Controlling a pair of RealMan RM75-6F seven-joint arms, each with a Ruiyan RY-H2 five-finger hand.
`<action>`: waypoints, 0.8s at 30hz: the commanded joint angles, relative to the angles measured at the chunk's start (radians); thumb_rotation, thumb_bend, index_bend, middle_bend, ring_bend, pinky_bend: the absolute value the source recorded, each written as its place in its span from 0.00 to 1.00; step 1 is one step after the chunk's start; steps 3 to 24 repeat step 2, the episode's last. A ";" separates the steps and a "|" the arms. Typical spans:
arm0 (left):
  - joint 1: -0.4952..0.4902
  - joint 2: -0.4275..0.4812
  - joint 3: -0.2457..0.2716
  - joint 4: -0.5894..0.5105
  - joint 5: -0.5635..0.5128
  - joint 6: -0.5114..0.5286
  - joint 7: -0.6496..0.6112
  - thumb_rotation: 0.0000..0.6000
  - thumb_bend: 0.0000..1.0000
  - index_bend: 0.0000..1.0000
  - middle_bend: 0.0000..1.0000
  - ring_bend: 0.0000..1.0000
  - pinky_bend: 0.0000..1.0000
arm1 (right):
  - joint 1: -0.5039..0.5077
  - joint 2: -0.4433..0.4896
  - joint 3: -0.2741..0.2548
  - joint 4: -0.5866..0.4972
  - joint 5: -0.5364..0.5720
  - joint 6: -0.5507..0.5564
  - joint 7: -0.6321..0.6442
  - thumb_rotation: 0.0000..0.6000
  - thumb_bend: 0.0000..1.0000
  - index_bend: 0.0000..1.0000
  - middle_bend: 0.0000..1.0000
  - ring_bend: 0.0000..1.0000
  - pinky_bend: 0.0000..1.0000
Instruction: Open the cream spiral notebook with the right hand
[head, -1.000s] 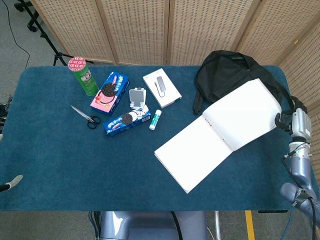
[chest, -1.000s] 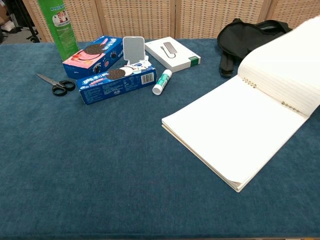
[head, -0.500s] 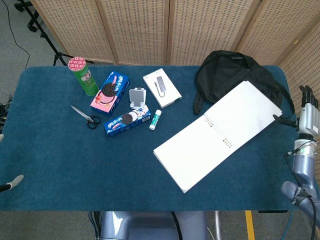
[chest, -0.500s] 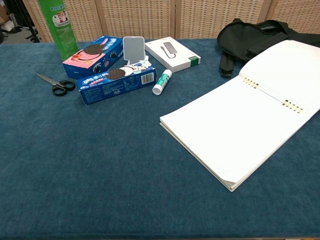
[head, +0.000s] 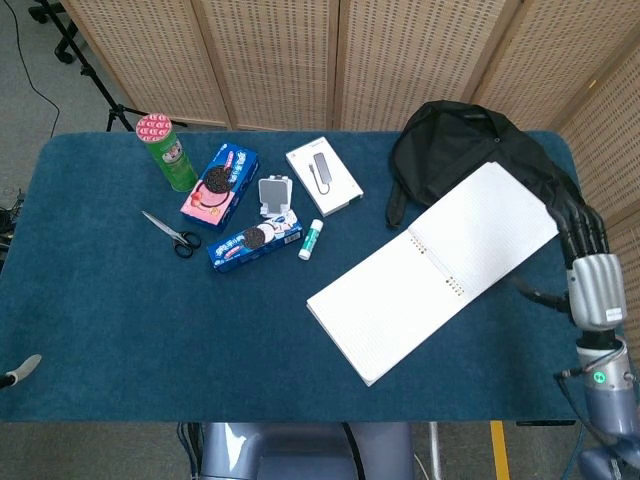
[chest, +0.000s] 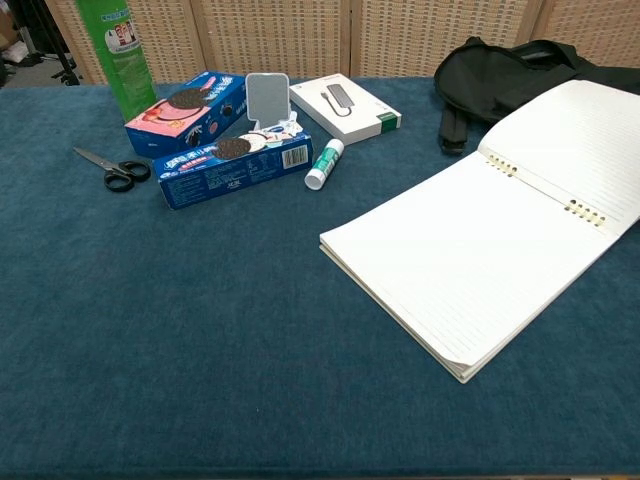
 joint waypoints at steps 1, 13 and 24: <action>0.004 -0.008 -0.001 0.002 0.004 0.009 0.013 1.00 0.00 0.00 0.00 0.00 0.00 | -0.070 0.030 -0.087 -0.116 -0.089 0.055 -0.114 1.00 0.00 0.00 0.00 0.00 0.00; 0.005 -0.010 0.001 0.003 0.008 0.011 0.016 1.00 0.00 0.00 0.00 0.00 0.00 | -0.081 0.031 -0.104 -0.136 -0.102 0.058 -0.149 1.00 0.00 0.00 0.00 0.00 0.00; 0.005 -0.010 0.001 0.003 0.008 0.011 0.016 1.00 0.00 0.00 0.00 0.00 0.00 | -0.081 0.031 -0.104 -0.136 -0.102 0.058 -0.149 1.00 0.00 0.00 0.00 0.00 0.00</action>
